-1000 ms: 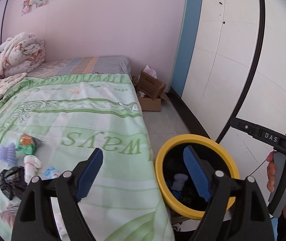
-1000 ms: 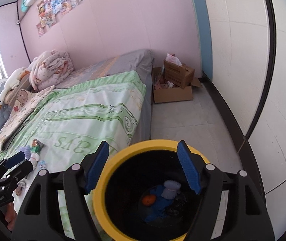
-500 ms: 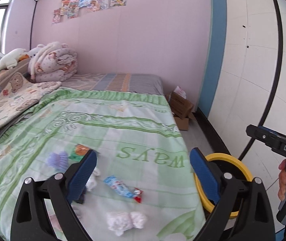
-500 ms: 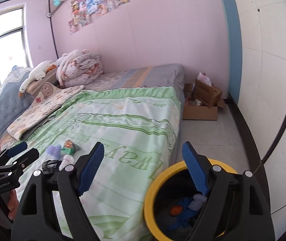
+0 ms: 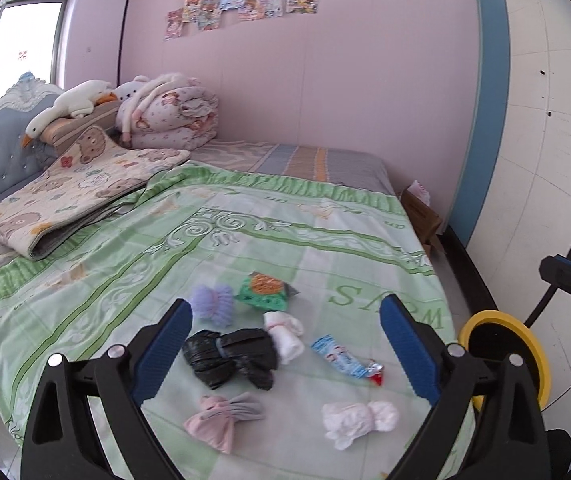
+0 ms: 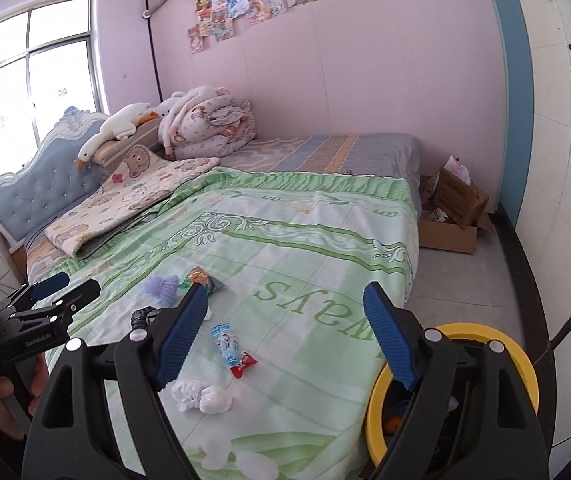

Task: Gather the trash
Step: 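Move both tools back over the remaining trash on the bed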

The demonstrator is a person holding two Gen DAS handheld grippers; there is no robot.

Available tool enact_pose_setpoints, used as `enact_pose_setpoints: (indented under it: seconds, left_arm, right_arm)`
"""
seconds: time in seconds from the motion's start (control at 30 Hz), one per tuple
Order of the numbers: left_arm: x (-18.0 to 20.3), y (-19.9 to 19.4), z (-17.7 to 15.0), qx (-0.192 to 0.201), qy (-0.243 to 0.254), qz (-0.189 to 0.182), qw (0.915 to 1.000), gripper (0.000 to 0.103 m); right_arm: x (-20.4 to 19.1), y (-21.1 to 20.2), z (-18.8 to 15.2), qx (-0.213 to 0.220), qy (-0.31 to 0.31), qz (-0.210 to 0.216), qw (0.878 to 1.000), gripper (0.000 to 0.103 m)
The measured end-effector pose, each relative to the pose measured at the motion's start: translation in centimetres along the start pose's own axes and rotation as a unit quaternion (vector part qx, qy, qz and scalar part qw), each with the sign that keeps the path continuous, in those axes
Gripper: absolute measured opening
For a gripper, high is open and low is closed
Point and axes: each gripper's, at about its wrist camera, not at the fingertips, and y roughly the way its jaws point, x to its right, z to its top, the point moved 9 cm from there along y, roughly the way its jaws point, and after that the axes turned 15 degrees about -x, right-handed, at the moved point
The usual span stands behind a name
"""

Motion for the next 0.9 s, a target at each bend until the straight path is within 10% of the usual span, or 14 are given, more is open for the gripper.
enact_pose_setpoints:
  seconds: [0.9]
  left_arm:
    - [-7.8, 4.9, -7.0, -0.065, -0.056, 0.034, 0.9958, 0.091]
  right_arm:
    - [-7.3, 9.4, -6.5, -0.092, -0.054, 0.035, 0.994, 0.077]
